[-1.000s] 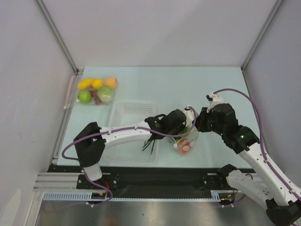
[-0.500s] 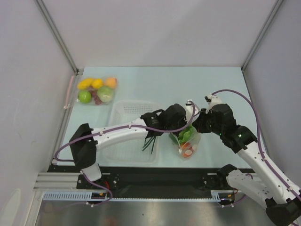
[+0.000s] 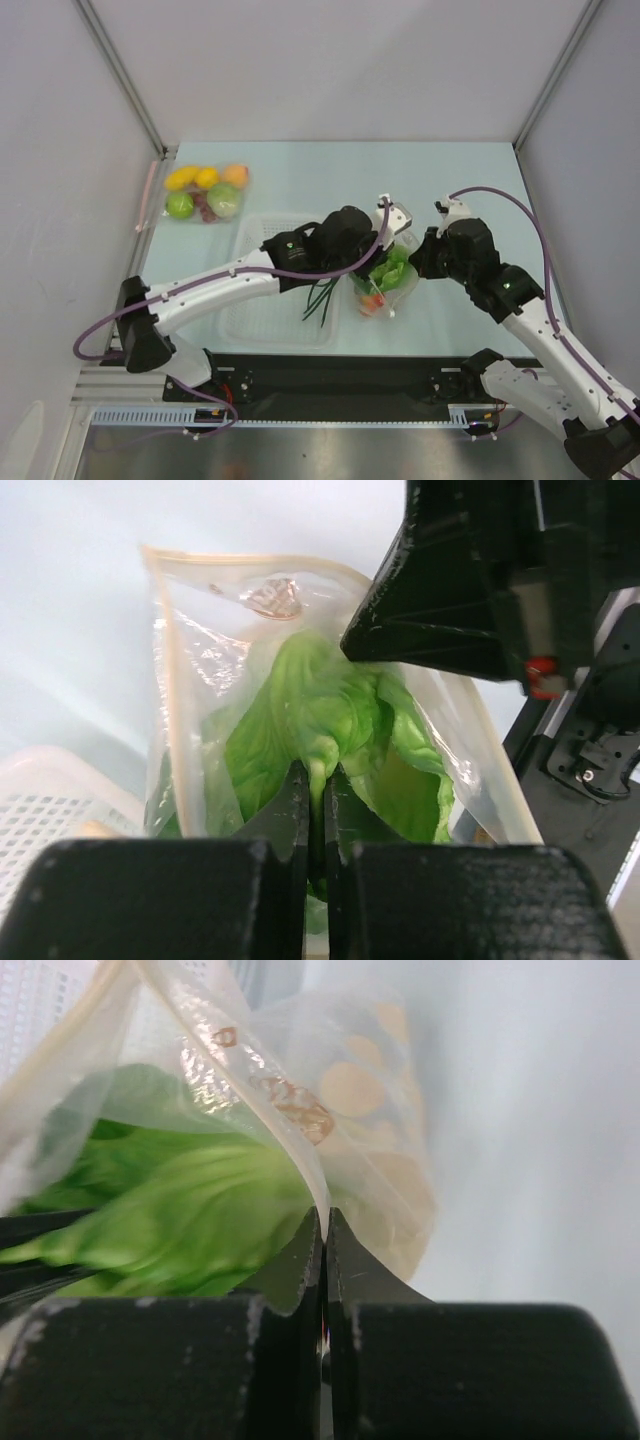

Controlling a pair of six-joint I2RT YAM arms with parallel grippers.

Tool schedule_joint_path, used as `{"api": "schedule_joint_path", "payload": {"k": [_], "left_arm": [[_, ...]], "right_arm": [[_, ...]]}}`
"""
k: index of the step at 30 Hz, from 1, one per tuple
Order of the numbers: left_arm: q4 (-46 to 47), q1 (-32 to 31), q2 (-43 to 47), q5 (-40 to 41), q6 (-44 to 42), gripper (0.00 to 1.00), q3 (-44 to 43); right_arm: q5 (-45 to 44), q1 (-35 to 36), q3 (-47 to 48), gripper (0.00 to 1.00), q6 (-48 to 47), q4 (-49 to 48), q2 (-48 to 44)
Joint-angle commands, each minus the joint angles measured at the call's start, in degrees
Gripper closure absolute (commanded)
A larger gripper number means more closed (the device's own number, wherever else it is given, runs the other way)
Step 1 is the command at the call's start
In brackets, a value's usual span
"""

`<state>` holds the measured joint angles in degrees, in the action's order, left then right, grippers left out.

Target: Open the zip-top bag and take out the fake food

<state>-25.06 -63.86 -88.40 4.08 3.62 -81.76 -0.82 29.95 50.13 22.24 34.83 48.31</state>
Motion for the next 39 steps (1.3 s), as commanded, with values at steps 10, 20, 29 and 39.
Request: {"api": "schedule_joint_path", "payload": {"k": [10, 20, 29, 39], "left_arm": [[11.6, 5.93, 13.59, -8.9, 2.62, 1.0, 9.75], [20.12, 9.8, 19.92, -14.61, 5.87, 1.0, 13.99], [30.92, 13.93, 21.16, -24.02, 12.55, 1.0, 18.38], [31.03, 18.94, 24.59, -35.09, 15.45, 1.0, 15.84]], "right_arm": [[-4.19, -0.16, 1.46, 1.0, -2.2, 1.91, 2.57], [-3.31, -0.16, -1.96, 1.0, -1.59, 0.15, 3.1], [-2.43, -0.25, -3.19, 1.0, -0.97, -0.38, 2.05], [-2.09, -1.04, -3.9, 1.0, -1.41, -0.46, -0.06]]}}
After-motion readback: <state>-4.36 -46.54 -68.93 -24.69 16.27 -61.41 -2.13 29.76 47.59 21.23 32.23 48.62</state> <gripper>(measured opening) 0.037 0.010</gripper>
